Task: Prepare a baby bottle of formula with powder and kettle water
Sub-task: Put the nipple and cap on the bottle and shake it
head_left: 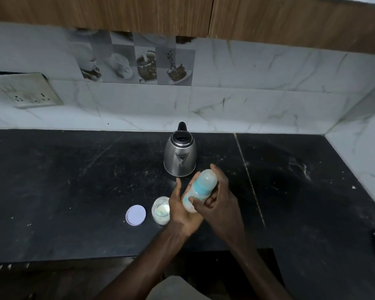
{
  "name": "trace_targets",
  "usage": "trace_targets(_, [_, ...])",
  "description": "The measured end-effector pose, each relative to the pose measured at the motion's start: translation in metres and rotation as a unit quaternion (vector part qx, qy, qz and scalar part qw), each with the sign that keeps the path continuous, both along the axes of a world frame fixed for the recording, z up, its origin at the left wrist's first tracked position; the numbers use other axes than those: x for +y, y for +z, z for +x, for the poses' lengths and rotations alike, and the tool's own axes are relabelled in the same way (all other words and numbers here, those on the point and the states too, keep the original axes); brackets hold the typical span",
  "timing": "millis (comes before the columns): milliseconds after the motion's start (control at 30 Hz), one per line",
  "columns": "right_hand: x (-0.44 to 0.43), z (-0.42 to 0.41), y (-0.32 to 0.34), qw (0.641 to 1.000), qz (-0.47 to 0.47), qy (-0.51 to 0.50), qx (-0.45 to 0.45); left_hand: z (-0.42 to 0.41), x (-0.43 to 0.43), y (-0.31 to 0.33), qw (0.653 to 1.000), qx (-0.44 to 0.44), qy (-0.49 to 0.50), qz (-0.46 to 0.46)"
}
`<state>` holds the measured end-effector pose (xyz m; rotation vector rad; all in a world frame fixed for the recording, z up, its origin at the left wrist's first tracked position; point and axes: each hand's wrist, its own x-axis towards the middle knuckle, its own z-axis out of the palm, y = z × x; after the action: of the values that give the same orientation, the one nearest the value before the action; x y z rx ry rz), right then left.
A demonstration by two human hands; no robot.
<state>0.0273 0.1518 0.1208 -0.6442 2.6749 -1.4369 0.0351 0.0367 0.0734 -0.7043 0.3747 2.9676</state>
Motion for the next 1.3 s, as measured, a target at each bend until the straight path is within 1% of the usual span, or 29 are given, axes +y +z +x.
trace_targets(100, [0.001,-0.001,0.002,1.000,0.012,0.002,-0.018,0.003,0.000,-0.001,1.000,0.002,0.004,-0.002])
trace_targets(200, [0.000,-0.002,0.007,0.999,0.010,-0.005,-0.033,0.004,-0.002,-0.001,0.999,0.024,-0.013,0.023])
trace_targets(300, [0.003,-0.009,0.024,0.998,0.062,0.009,0.025,0.003,-0.002,-0.006,0.999,0.034,-0.019,0.033])
trace_targets(333, [0.006,-0.011,0.033,0.997,0.061,0.002,0.045,0.003,-0.001,-0.008,0.999,0.028,-0.016,0.022])
trace_targets(367, [0.008,-0.015,0.043,0.997,0.034,-0.026,0.065,0.004,-0.001,-0.008,1.000,0.012,-0.013,0.005])
trace_targets(400, [0.011,-0.019,0.053,0.993,-0.019,-0.077,0.093,0.004,-0.002,-0.009,1.000,-0.003,-0.009,-0.016])
trace_targets(467, [0.013,-0.020,0.060,0.957,-0.172,-0.188,0.140,0.003,-0.004,-0.012,0.999,-0.025,0.000,-0.036])
trace_targets(500, [0.011,-0.018,0.057,0.946,-0.206,-0.210,0.138,0.003,-0.005,-0.013,0.999,-0.025,0.003,-0.028])
trace_targets(533, [0.007,-0.014,0.053,0.954,-0.188,-0.205,0.112,0.004,-0.007,-0.014,0.999,-0.030,0.010,-0.020])
trace_targets(567, [0.001,-0.009,0.048,0.976,-0.125,-0.166,0.072,0.004,-0.008,-0.015,0.999,-0.029,0.014,-0.008])
trace_targets(600, [0.000,-0.004,0.040,0.993,-0.036,-0.109,0.040,0.004,-0.008,-0.015,1.000,-0.025,0.015,-0.008])
trace_targets(633, [0.003,-0.002,0.033,0.996,0.018,-0.074,0.041,0.004,-0.007,-0.015,1.000,-0.022,0.012,-0.011])
trace_targets(667, [0.005,-0.002,0.034,0.993,0.022,-0.093,0.063,0.003,-0.008,-0.013,0.999,-0.023,0.012,-0.032])
trace_targets(700, [0.007,-0.006,0.038,0.986,-0.037,-0.141,0.085,0.001,-0.009,-0.012,0.999,-0.021,0.009,-0.040])
trace_targets(733, [0.007,-0.008,0.045,0.964,-0.142,-0.203,0.093,0.000,-0.010,-0.012,0.999,-0.017,0.005,-0.047])
trace_targets(767, [0.008,-0.010,0.044,0.939,-0.219,-0.247,0.091,0.001,-0.011,-0.014,0.998,-0.018,0.001,-0.054])
trace_targets(800, [0.006,-0.010,0.041,0.931,-0.243,-0.260,0.078,0.003,-0.012,-0.017,0.998,-0.020,0.003,-0.058])
trace_targets(833, [0.002,-0.007,0.036,0.947,-0.209,-0.239,0.055,0.004,-0.013,-0.017,0.998,-0.025,0.001,-0.064])
trace_targets(867, [-0.002,0.001,0.030,0.974,-0.122,-0.189,0.010,0.006,-0.013,-0.018,0.997,-0.032,0.000,-0.063])
trace_targets(900, [-0.004,0.009,0.021,0.992,-0.038,-0.118,-0.030,0.006,-0.012,-0.020,0.998,-0.035,0.000,-0.056])
trace_targets(933, [-0.004,0.014,0.017,0.994,-0.009,-0.105,-0.039,0.005,-0.009,-0.021,0.996,-0.047,0.009,-0.074])
trace_targets(967, [-0.002,0.014,0.013,0.992,-0.019,-0.123,-0.030,0.004,-0.009,-0.021,0.995,-0.046,0.008,-0.083])
trace_targets(1033, [-0.001,0.008,0.019,0.967,-0.126,-0.220,-0.001,-0.001,-0.010,-0.025,0.994,-0.045,0.023,-0.096])
trace_targets(1067, [-0.002,0.005,0.023,0.960,-0.148,-0.239,0.004,0.000,-0.011,-0.032,0.994,-0.057,0.037,-0.088])
trace_targets(1100, [-0.006,0.006,0.029,0.962,-0.145,-0.232,0.007,-0.001,-0.010,-0.036,0.992,-0.055,0.030,-0.112])
trace_targets(1133, [-0.011,0.008,0.028,0.973,-0.101,-0.205,-0.027,0.002,-0.010,-0.032,0.995,-0.047,0.033,-0.080])
trace_targets(1200, [-0.021,0.015,0.034,0.991,0.018,-0.111,-0.067,-0.002,-0.004,-0.041,0.993,-0.084,0.045,-0.076])
trace_targets(1233, [-0.023,0.015,0.029,0.993,0.040,-0.075,-0.085,-0.004,-0.001,-0.043,0.994,-0.082,0.025,-0.073])
trace_targets(1300, [-0.020,0.011,0.028,0.991,0.042,-0.013,-0.125,-0.006,-0.001,-0.035,0.999,-0.031,0.041,-0.007])
